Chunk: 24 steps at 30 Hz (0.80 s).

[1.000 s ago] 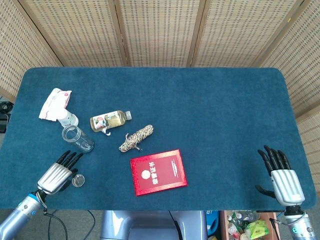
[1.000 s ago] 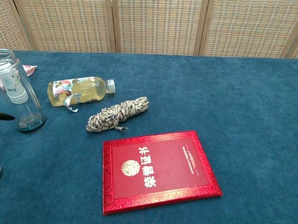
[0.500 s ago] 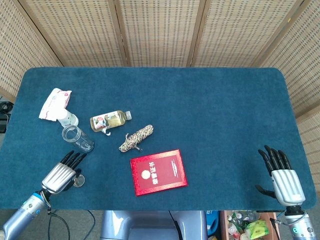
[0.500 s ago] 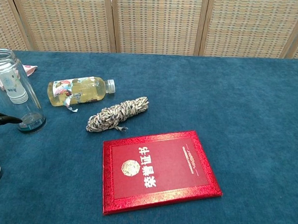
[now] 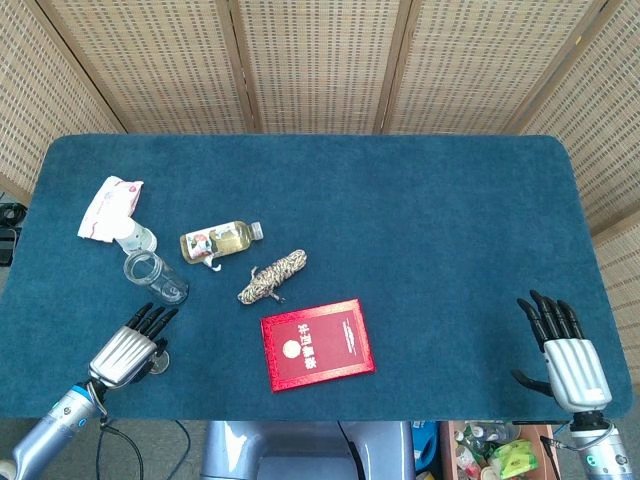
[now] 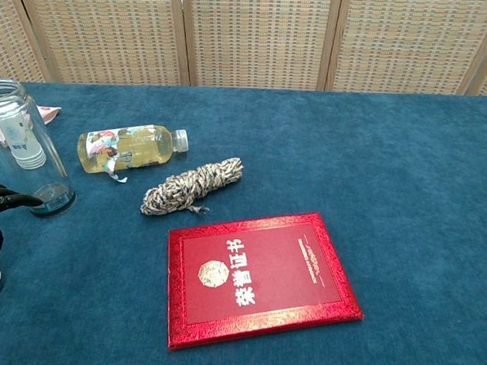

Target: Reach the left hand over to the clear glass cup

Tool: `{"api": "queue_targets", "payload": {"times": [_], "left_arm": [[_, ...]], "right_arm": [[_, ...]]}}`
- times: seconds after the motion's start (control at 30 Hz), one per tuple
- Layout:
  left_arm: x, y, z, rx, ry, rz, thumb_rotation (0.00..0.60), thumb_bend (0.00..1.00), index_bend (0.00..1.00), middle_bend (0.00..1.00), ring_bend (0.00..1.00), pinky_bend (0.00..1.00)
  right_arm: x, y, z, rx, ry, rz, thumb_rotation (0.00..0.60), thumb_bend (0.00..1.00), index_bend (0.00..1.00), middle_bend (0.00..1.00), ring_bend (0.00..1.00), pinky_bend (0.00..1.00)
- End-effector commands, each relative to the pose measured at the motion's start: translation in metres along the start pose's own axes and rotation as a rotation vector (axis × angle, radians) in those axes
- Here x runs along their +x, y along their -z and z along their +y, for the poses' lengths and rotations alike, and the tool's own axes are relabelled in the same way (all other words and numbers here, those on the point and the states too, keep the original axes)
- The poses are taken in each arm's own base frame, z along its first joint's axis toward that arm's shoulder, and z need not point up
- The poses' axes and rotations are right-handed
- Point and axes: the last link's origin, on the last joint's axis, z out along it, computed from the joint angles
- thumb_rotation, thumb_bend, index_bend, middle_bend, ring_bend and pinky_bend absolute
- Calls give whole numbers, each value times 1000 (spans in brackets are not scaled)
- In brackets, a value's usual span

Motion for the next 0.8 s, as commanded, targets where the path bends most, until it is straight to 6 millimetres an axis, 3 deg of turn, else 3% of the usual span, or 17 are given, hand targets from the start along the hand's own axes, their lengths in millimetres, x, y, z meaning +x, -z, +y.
{"api": "queue_targets", "payload": {"times": [0.03, 0.8], "left_arm": [[0, -1, 0, 0, 0, 0, 600, 381, 524, 0, 0, 0], [-6, -4, 4, 0, 9, -10, 600, 398, 554, 0, 0, 0]], "right_arm": [[0, 0, 0, 0, 0, 0, 600, 0, 3, 0, 0, 0], [1, 0, 0, -1, -3, 1, 600, 0, 3, 0, 0, 0]]}}
